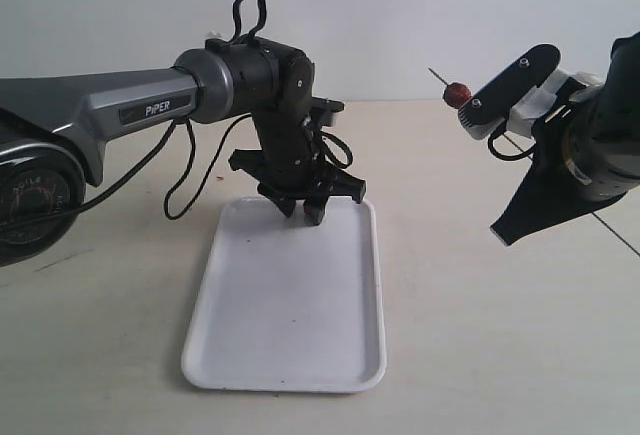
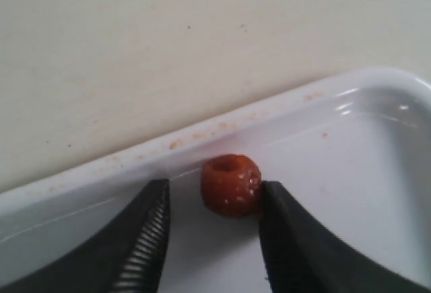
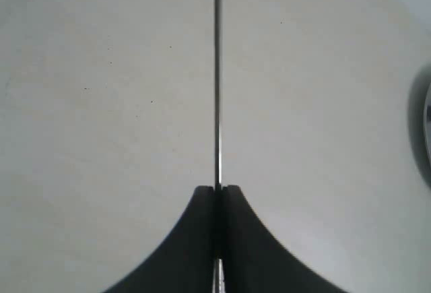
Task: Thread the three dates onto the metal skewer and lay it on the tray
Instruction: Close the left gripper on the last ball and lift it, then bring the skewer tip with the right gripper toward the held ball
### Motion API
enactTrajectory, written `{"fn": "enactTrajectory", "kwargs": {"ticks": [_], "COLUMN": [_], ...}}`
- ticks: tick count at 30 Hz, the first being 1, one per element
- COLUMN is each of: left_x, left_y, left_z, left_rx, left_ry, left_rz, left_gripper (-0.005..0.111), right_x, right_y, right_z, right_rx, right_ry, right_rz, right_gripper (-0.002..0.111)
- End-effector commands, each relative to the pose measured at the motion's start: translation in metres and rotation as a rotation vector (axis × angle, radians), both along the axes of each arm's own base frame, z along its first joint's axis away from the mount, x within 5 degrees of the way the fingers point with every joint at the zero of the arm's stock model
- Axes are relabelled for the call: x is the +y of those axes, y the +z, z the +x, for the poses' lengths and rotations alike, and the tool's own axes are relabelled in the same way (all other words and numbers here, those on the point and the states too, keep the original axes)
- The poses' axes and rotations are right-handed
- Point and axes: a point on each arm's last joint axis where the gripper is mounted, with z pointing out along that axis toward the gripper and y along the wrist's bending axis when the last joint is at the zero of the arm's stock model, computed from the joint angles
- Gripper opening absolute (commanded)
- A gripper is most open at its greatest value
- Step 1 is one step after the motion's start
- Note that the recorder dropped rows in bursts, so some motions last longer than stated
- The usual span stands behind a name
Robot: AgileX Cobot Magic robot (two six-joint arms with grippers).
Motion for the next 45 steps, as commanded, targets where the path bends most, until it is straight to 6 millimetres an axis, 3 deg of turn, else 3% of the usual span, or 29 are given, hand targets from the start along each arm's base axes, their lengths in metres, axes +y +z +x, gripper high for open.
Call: {"fn": "enactTrajectory", "kwargs": {"ticks": [1, 9, 21, 28, 36, 41, 45], "left_x": [-0.001, 0.0, 0.001, 0.005, 0.012, 0.017, 0.017], "left_y": [0.001, 0.001, 0.001, 0.03, 0.083, 0.105, 0.107], "left_z": [-0.001, -0.001, -0.003, -0.009, -0.017, -0.02, -0.021], "left_rx": [0.004, 0.008, 0.022, 0.026, -0.031, -0.097, -0.121], "left_ry": [-0.003, -0.003, -0.026, -0.115, -0.202, -0.455, -0.603], "left_rz": [0.003, 0.006, 0.022, 0.048, 0.037, 0.099, 0.129], "left_gripper": [0.046, 0.027, 0.027, 0.027, 0.027, 0.027, 0.027], "right_x": [-0.001, 0.0, 0.0, 0.0, -0.001, -0.001, 0.002], "right_y": [0.002, 0.002, 0.002, 0.002, 0.002, 0.001, -0.002], "right_z": [0.002, 0.002, 0.002, 0.002, 0.002, 0.001, -0.002], "right_rx": [-0.015, -0.015, -0.015, -0.016, -0.015, 0.022, 0.106], "right_ry": [0.001, 0.0, 0.0, -0.002, -0.012, 0.037, 0.155], "right_rz": [0.004, 0.006, 0.006, 0.007, 0.004, -0.024, -0.075], "right_gripper": [0.0, 0.0, 0.0, 0.0, 0.0, 0.0, 0.0]}}
